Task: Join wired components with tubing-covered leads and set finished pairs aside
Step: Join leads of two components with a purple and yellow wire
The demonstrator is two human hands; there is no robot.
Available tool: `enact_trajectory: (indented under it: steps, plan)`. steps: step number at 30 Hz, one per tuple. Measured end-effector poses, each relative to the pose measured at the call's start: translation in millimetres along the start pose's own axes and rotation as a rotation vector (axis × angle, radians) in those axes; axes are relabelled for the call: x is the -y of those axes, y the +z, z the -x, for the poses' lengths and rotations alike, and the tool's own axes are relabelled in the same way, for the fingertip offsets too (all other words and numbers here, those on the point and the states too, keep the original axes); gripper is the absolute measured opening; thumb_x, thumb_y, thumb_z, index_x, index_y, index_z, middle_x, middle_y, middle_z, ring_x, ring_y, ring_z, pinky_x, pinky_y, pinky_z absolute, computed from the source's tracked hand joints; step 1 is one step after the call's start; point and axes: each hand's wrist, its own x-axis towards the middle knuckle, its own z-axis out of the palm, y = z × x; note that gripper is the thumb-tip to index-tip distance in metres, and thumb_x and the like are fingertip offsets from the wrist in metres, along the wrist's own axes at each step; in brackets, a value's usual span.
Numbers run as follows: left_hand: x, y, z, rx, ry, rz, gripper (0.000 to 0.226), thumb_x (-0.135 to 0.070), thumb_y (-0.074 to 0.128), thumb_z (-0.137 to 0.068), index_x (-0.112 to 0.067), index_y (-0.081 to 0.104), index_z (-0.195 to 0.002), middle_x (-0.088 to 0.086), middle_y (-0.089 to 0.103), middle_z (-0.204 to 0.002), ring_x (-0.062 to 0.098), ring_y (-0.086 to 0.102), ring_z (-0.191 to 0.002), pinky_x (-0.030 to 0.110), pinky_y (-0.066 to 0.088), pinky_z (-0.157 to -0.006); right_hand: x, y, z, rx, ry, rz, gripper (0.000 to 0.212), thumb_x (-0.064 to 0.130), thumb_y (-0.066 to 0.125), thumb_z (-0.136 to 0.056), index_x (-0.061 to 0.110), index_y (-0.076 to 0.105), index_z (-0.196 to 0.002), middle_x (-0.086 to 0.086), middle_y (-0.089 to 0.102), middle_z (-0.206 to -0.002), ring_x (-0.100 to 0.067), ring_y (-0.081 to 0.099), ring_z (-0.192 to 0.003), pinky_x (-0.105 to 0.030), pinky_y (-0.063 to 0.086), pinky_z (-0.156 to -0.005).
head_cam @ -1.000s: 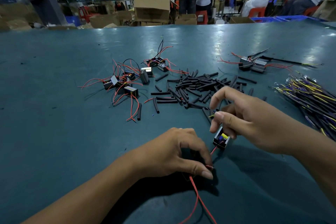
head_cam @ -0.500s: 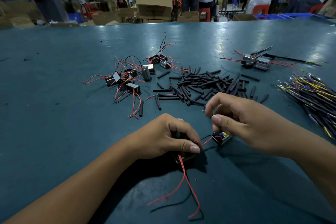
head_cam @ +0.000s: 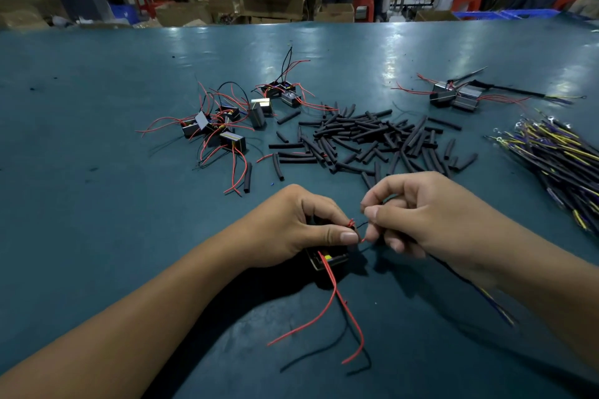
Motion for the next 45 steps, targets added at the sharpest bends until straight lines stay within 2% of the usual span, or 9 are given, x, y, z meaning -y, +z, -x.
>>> enact_trajectory:
  steps: [7,12,16,19,27,31,35,38,45]
  plan:
    - [3.3,4.3,0.6,-0.046,0.023,0.023,0.014,-0.018,0.074,-0.081,-0.006,0.076,-0.088,0.015,0.07,-0.091,0.013,0.064,-0.082,0.027,0.05,-0.079,-17.9,12.8,8.6,-0.082,-0.066,-0.176,0.002,0.004,0.065,-0.092,0.004,0.066,-0.091,-0.012,0.072,-0.069,-0.011,0.05,-0.043,-0.018,0.034,-0.036]
    - [2.9,6.5,0.6,-0.064,0.009,0.053,0.004,-0.026,0.075,-0.075,-0.024,0.076,-0.078,0.013,0.066,-0.098,0.024,0.053,-0.077,0.036,0.041,-0.074,-20.6,17.2,10.5,-0.083,-0.11,-0.193,0.002,0.002,0.067,-0.089,0.004,0.068,-0.088,-0.013,0.071,-0.069,-0.012,0.049,-0.044,-0.018,0.034,-0.037]
    - [3.7,4.6,1.0,-0.049,0.016,-0.019,0.014,-0.023,0.076,-0.079,-0.011,0.079,-0.086,0.004,0.062,-0.095,0.021,0.047,-0.071,0.03,0.039,-0.069,-23.1,18.7,8.5,-0.095,-0.121,-0.173,0.006,0.002,0.068,-0.089,0.006,0.07,-0.085,-0.016,0.066,-0.064,-0.014,0.048,-0.044,-0.019,0.034,-0.037]
    - [4.4,4.8,0.6,-0.061,0.021,-0.055,0.024,-0.024,0.075,-0.079,-0.004,0.079,-0.092,-0.004,0.06,-0.095,0.027,0.046,-0.07,0.029,0.038,-0.068,-24.3,18.6,7.4,-0.094,-0.145,-0.167,0.008,0.005,0.07,-0.088,0.01,0.072,-0.082,-0.025,0.065,-0.067,-0.015,0.048,-0.044,-0.018,0.033,-0.037]
    - [2.9,5.0,1.0,-0.076,0.033,-0.06,0.025,-0.032,0.074,-0.077,-0.01,0.079,-0.086,-0.009,0.059,-0.094,0.021,0.042,-0.065,0.028,0.037,-0.064,-27.6,19.7,5.3,-0.105,-0.221,-0.125,0.005,0.014,0.075,-0.087,0.017,0.075,-0.083,-0.032,0.06,-0.068,-0.017,0.044,-0.045,-0.021,0.031,-0.041]
    - [1.5,5.0,1.2,-0.068,0.034,-0.071,0.026,-0.033,0.073,-0.077,-0.009,0.078,-0.087,-0.008,0.058,-0.094,0.022,0.041,-0.065,0.029,0.036,-0.064,-28.1,21.0,5.7,-0.114,-0.259,-0.096,0.004,0.017,0.073,-0.086,0.019,0.074,-0.083,-0.023,0.061,-0.06,-0.014,0.044,-0.045,-0.021,0.032,-0.041]
    - [-0.7,5.6,1.9,-0.07,0.038,-0.072,0.02,-0.033,0.073,-0.076,-0.016,0.078,-0.085,-0.006,0.058,-0.095,0.021,0.041,-0.065,0.028,0.036,-0.064,-28.3,22.7,6.4,-0.127,-0.313,-0.039,0.008,0.011,0.071,-0.088,0.017,0.073,-0.082,-0.012,0.066,-0.063,-0.01,0.048,-0.045,-0.015,0.035,-0.043]
    - [-0.4,5.2,2.5,-0.071,0.035,-0.089,0.019,-0.029,0.075,-0.078,-0.011,0.079,-0.085,-0.006,0.059,-0.094,0.02,0.042,-0.065,0.028,0.036,-0.064,-28.9,23.2,6.4,-0.133,-0.328,-0.019,0.011,0.01,0.071,-0.089,0.018,0.072,-0.082,-0.011,0.066,-0.063,-0.009,0.048,-0.045,-0.015,0.036,-0.043]
    - [-1.1,3.1,4.2,-0.072,0.026,-0.117,0.018,-0.023,0.077,-0.081,-0.005,0.079,-0.084,-0.01,0.059,-0.093,0.02,0.041,-0.064,0.028,0.036,-0.063,-31.4,24.3,3.5,-0.111,-0.343,0.009,0.01,0.009,0.068,-0.092,0.015,0.07,-0.084,0.008,0.059,-0.053,-0.005,0.045,-0.044,-0.013,0.035,-0.043]
